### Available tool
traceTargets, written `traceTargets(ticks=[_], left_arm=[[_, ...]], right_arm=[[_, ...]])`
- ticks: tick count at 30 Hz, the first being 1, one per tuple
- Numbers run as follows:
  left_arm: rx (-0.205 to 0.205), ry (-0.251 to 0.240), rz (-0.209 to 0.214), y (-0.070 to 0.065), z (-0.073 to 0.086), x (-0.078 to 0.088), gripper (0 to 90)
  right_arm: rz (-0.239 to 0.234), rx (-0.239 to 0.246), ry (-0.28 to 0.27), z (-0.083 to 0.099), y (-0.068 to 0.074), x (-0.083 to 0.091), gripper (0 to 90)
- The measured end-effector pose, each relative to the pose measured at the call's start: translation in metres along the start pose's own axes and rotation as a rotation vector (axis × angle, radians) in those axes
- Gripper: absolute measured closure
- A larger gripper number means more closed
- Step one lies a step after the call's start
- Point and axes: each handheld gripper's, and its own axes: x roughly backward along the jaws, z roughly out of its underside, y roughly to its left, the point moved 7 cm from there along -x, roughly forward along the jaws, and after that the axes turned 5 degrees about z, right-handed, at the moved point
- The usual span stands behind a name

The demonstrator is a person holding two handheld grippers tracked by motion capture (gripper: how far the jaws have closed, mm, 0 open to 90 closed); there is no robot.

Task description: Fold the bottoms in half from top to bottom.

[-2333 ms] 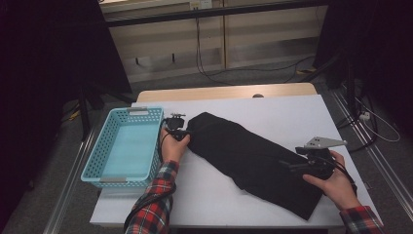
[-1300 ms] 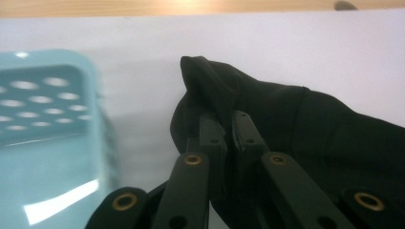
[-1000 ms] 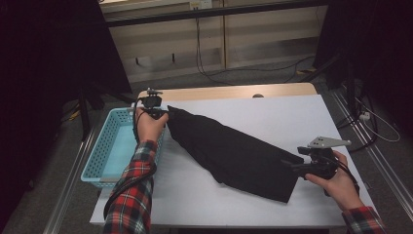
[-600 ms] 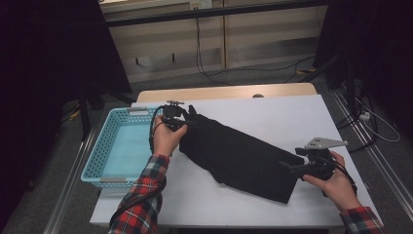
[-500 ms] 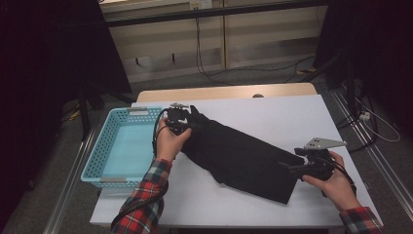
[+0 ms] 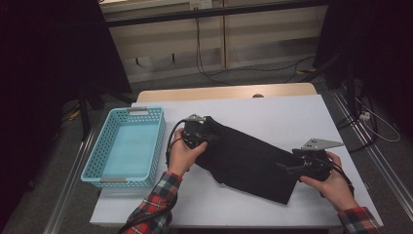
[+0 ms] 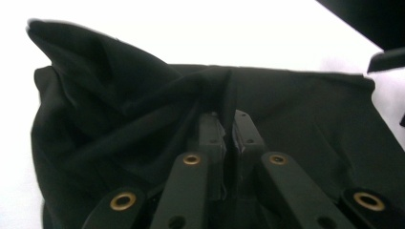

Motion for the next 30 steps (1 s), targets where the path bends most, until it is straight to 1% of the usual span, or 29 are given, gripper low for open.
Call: traceTargets(ticks=[5,7,8,11,13,14,16,18,20,21,23,25,27,29,30], left_arm=[[-0.022,0.016,0.03,-0.011,0.004,-0.006,85.3],[-0.027,0.014,0.044,-0.017,0.004,-0.008,85.3],[-0.04,0.021,0.053,-0.02,0.005,-0.008,85.3],[-0.062,0.02,0.076,-0.03,0.005,-0.012,85.2],[-0.07,0.028,0.097,-0.036,0.007,-0.016,85.2],[-0.071,0.029,0.101,-0.039,0.008,-0.019,85.1],[-0.09,0.056,0.111,-0.045,0.012,-0.024,85.0],[-0.102,0.073,0.116,-0.05,0.016,-0.029,84.5],[-0.101,0.081,0.127,-0.052,0.019,-0.033,83.1],[-0.1,0.09,0.14,-0.054,0.02,-0.033,82.3],[-0.102,0.092,0.164,-0.056,0.022,-0.034,77.5],[-0.109,0.085,0.158,-0.056,0.021,-0.031,68.9],[-0.107,0.072,0.166,-0.054,0.019,-0.028,59.1],[-0.109,0.058,0.147,-0.051,0.018,-0.024,51.0],[-0.099,0.052,0.145,-0.049,0.017,-0.021,46.9]], right_arm=[[-0.001,0.007,0.0,0.0,0.002,-0.001,15.3],[-0.004,0.012,0.002,0.0,0.002,-0.001,15.3],[-0.002,0.012,0.003,0.0,0.003,-0.002,15.3],[-0.005,0.015,0.003,0.0,0.004,-0.002,15.3],[-0.007,0.018,0.004,0.0,0.006,-0.003,15.3],[-0.007,0.021,0.004,0.0,0.006,-0.003,15.3],[-0.01,0.022,0.007,-0.001,0.008,-0.004,15.3],[-0.013,0.025,0.008,-0.001,0.009,-0.005,15.3],[-0.015,0.03,0.007,-0.002,0.011,-0.007,15.3],[-0.017,0.032,0.008,-0.002,0.012,-0.008,15.3],[-0.021,0.038,0.01,-0.003,0.013,-0.009,15.3],[-0.028,0.043,0.012,-0.004,0.016,-0.011,15.3],[-0.034,0.047,0.013,-0.005,0.019,-0.014,15.3],[-0.042,0.054,0.014,-0.007,0.022,-0.016,15.3],[-0.046,0.058,0.013,-0.008,0.023,-0.018,15.3]])
